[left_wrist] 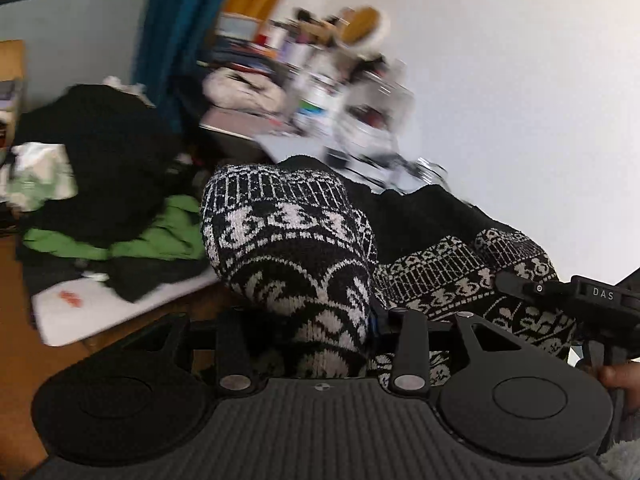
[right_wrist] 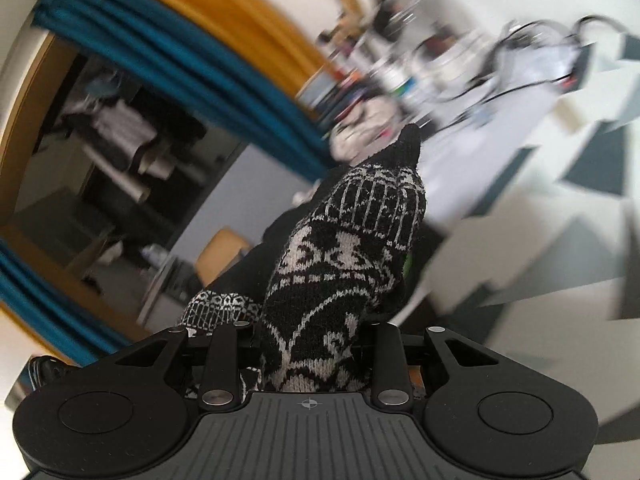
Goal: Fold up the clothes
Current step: 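Lift the folded sweater with both grippers and carry it to the chair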
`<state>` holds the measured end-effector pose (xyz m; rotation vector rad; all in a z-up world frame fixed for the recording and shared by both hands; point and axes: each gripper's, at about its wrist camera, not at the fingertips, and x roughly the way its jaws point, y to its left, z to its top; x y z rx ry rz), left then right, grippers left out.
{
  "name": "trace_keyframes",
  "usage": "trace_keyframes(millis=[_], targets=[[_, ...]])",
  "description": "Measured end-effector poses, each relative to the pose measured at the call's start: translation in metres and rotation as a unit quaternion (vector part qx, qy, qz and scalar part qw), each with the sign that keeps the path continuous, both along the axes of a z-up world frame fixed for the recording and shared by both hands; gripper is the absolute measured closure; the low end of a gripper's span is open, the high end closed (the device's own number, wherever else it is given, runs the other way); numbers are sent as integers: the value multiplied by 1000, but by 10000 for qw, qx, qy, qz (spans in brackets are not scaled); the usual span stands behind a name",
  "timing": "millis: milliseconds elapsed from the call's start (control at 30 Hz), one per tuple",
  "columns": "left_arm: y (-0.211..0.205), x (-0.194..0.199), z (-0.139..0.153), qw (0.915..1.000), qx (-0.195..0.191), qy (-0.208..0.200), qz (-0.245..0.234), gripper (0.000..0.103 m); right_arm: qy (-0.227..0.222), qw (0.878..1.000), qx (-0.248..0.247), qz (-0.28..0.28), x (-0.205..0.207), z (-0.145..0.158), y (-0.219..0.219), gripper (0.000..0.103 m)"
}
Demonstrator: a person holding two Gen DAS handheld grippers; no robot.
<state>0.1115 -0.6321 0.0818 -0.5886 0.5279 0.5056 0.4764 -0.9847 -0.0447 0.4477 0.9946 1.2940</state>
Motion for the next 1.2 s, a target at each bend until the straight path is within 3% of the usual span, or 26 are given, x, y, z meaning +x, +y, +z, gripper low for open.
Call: trace_keyframes(millis=[367,667,933,1100,1200], targets=[[100,-171,-1,9914,-23,-119,1302,62,-14,9916,-25,1297,-142,19,189,77],[148,-280,-24,9658,-328,-92,2572,62,316,9661,-294,2544,-241,9,318,77],[212,-337,-44,9441,-450,-15,3264,63,457,9434,-537,3239,-300,0,432,77],[291,-350,-43,9353,-456,32,3508,63,579,9348,-359,3487,-315,-4,522,77],[346,-355,-36,9349,-533,204,3502,63,757,9332,-200,3507,-322,-7,578,77]])
